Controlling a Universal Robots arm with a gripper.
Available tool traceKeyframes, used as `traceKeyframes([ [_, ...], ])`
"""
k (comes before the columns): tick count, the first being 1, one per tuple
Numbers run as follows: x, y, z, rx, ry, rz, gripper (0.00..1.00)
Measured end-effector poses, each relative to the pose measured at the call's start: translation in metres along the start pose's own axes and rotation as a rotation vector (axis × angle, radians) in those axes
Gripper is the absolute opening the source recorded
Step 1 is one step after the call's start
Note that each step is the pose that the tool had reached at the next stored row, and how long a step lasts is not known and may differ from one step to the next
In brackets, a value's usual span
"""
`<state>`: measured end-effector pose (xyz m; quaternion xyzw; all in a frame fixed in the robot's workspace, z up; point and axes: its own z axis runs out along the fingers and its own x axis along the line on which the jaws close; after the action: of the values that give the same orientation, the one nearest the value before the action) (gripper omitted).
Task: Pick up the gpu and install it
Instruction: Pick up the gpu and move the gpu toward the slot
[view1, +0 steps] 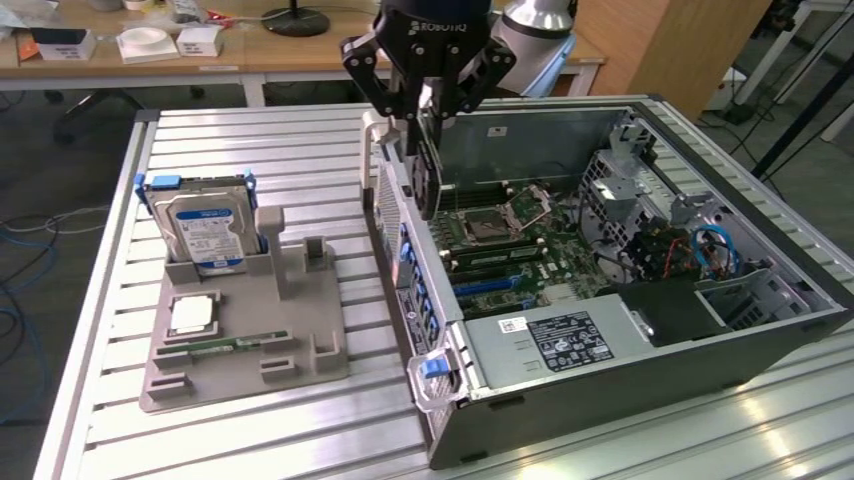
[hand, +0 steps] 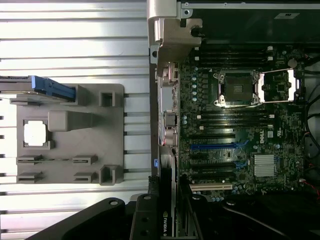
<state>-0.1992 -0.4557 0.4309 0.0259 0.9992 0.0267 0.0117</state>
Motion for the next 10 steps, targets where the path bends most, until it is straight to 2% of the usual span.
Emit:
traceKeyframes([
  [10,-0.0092,0.0005,0.0002,0.0001,0.0001,-0.001,0.26],
])
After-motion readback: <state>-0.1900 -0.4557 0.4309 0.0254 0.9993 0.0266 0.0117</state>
